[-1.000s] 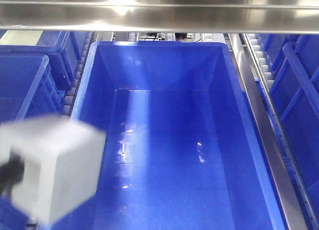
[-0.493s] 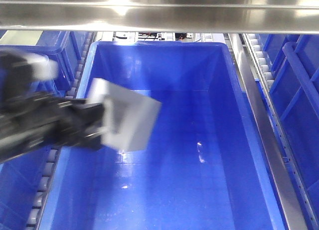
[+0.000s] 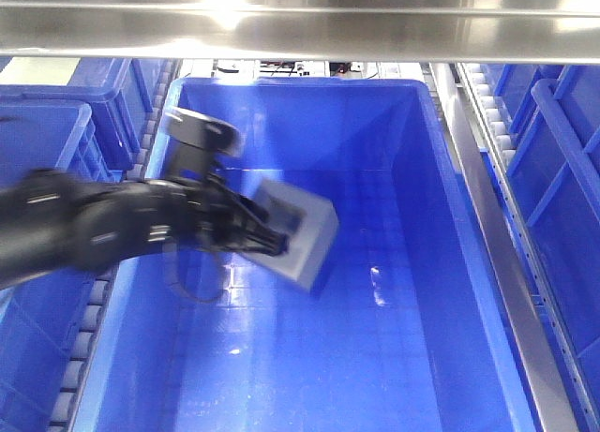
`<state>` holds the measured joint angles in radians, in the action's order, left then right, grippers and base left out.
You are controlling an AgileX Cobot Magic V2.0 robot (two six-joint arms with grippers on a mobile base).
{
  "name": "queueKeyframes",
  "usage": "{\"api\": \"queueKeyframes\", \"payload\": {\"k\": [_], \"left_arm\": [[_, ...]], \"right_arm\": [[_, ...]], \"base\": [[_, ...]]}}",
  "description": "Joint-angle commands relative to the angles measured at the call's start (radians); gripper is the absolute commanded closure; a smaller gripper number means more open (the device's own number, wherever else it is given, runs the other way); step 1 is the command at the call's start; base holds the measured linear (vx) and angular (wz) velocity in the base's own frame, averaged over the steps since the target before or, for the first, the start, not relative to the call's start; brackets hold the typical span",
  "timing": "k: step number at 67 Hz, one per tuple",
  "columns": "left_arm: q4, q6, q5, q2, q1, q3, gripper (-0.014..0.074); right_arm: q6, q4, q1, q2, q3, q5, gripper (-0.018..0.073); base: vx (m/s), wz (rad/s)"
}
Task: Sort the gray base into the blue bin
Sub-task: 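Move the left gripper over the blue bin and lower the block inside, then open the left gripper and withdraw it from the bin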
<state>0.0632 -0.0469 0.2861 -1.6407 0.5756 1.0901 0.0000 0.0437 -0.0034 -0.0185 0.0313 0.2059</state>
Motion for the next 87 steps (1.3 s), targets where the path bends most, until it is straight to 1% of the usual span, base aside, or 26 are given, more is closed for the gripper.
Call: {"api": "queueKeyframes", "payload": {"k": [1,7,14,18,29,37,44,49,57,67,73,79,87], "left_arm": [[0.012,-0.003,-0.031,0.003,0.005,0.058,0.0593],[0.017,-0.003,-0.031,-0.019,0.005,0.059,0.0591],[0.050,-0.003,-0.032,-0.050,0.005,0.059,0.0587],[0.054,-0.003,-0.027,-0.062,0.005,0.059,0.0583],[0.054,0.008,-0.021,-0.075,0.005,0.059,0.0533],[0.054,0.027,-0.014,-0.075,0.005,0.059,0.0439],[0.057,0.027,-0.003,-0.073,0.005,0.059,0.0323],[0.077,0.027,0.006,-0.063,0.007,0.059,0.0242],[0.083,0.027,0.010,-0.021,0.007,0.059,0.0169],[0.082,0.027,0.028,0.068,0.007,0.058,0.0157],[0.070,0.047,0.053,0.126,0.019,0.058,0.0160],[0.061,0.047,0.080,0.181,0.046,0.057,0.0169],[0.062,0.088,0.125,0.256,0.098,0.055,0.0169]], "right_arm": [[-0.012,0.009,-0.002,-0.007,0.006,-0.081,0.0564],[-0.012,0.009,-0.002,-0.007,0.006,-0.081,0.0564],[-0.012,0.009,-0.002,-0.007,0.006,-0.081,0.0564],[-0.012,0.009,-0.002,-0.007,0.006,-0.081,0.0564],[-0.012,0.009,-0.002,-0.007,0.006,-0.081,0.0564],[-0.012,0.009,-0.002,-0.007,0.006,-0.081,0.0564],[-0.012,0.009,-0.002,-0.007,0.006,-0.081,0.0564],[-0.012,0.009,-0.002,-0.007,0.006,-0.081,0.0564],[-0.012,0.009,-0.002,-0.007,0.006,-0.081,0.0564],[-0.012,0.009,-0.002,-0.007,0.006,-0.081,0.0564],[-0.012,0.009,-0.002,-0.007,0.006,-0.078,0.0564],[-0.012,0.009,-0.002,-0.007,0.006,-0.080,0.0564],[-0.012,0.009,-0.002,-0.007,0.006,-0.080,0.0564]], "base": [[0.00,0.00],[0.00,0.00],[0.00,0.00],[0.00,0.00],[0.00,0.00],[0.00,0.00],[0.00,0.00],[0.00,0.00],[0.00,0.00],[0.00,0.00],[0.00,0.00],[0.00,0.00],[0.00,0.00]]}}
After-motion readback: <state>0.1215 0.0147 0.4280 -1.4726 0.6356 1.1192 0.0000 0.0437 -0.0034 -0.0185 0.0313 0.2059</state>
